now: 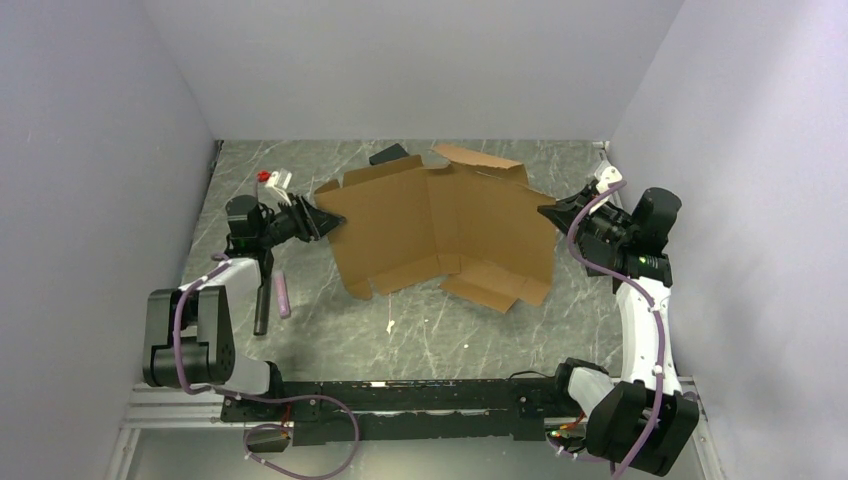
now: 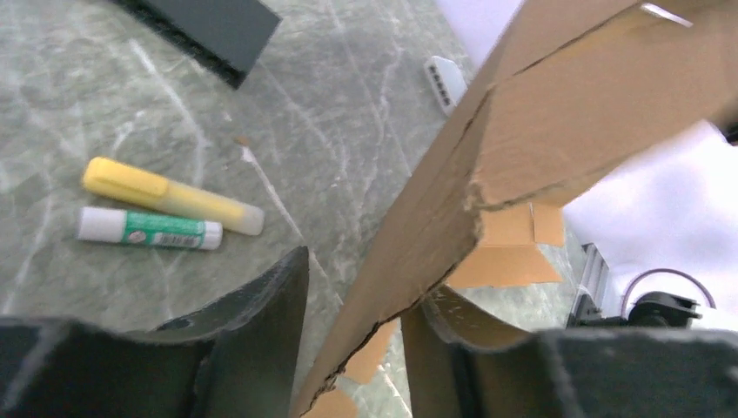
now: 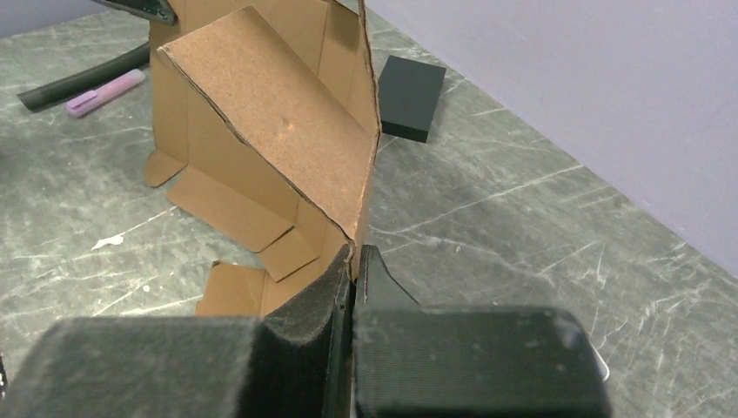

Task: Fold the paper box

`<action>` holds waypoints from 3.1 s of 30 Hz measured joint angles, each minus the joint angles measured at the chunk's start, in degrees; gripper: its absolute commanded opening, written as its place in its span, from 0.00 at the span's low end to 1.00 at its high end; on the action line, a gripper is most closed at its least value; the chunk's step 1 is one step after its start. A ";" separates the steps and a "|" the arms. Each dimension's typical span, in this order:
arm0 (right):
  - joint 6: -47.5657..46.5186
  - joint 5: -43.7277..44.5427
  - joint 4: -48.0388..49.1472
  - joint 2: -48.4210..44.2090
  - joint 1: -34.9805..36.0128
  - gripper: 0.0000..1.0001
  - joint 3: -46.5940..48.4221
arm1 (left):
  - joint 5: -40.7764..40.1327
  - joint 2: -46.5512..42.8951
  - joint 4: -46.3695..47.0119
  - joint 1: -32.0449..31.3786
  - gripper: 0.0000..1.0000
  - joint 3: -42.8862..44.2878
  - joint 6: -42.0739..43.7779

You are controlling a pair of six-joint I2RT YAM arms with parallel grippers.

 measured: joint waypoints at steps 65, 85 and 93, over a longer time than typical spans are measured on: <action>11.89 11.30 12.92 10.21 9.49 0.20 -10.43 | -31.95 -44.96 -22.23 -27.08 0.00 -8.61 11.65; -0.44 9.57 0.81 10.82 8.92 0.70 -7.26 | -31.69 -47.69 -23.65 -27.19 0.00 -9.62 14.93; 6.62 13.86 9.07 19.10 6.47 0.77 -1.18 | -30.32 -48.61 -25.94 -27.23 0.00 -8.22 16.37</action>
